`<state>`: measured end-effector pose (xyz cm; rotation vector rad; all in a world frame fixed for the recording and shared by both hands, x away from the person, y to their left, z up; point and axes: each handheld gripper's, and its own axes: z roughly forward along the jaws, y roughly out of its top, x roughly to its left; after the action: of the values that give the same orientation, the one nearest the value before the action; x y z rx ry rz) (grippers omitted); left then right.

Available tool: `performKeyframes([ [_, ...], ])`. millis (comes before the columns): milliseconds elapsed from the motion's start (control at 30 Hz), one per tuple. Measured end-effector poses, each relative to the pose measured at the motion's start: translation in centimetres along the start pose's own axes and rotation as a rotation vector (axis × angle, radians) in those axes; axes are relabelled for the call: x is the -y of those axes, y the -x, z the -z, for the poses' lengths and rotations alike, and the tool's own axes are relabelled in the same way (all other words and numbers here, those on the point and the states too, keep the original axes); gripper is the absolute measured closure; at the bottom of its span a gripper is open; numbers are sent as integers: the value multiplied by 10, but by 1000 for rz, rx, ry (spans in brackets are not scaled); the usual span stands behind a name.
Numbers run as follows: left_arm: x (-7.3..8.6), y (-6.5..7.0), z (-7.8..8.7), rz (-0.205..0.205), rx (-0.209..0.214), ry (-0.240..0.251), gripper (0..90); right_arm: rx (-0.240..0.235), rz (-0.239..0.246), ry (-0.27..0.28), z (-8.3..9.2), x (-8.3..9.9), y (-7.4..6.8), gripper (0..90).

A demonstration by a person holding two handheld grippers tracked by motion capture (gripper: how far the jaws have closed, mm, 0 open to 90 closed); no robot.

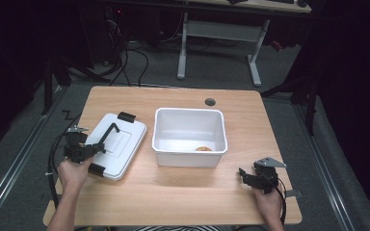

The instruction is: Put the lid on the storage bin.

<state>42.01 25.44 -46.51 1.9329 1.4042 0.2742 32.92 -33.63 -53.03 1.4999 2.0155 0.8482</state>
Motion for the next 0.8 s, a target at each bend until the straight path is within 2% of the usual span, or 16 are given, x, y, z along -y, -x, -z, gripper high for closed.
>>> performKeyframes([
  [167,-8,2,10,-12,-2,26,852,0,0,0,0,0,0,312],
  [333,-14,6,21,-35,12,45,852,0,2,0,0,0,0,312],
  [500,-23,8,33,-42,32,70,852,-2,2,0,0,0,0,311],
  [800,-36,14,49,-83,50,82,852,-2,4,0,0,0,0,308],
])
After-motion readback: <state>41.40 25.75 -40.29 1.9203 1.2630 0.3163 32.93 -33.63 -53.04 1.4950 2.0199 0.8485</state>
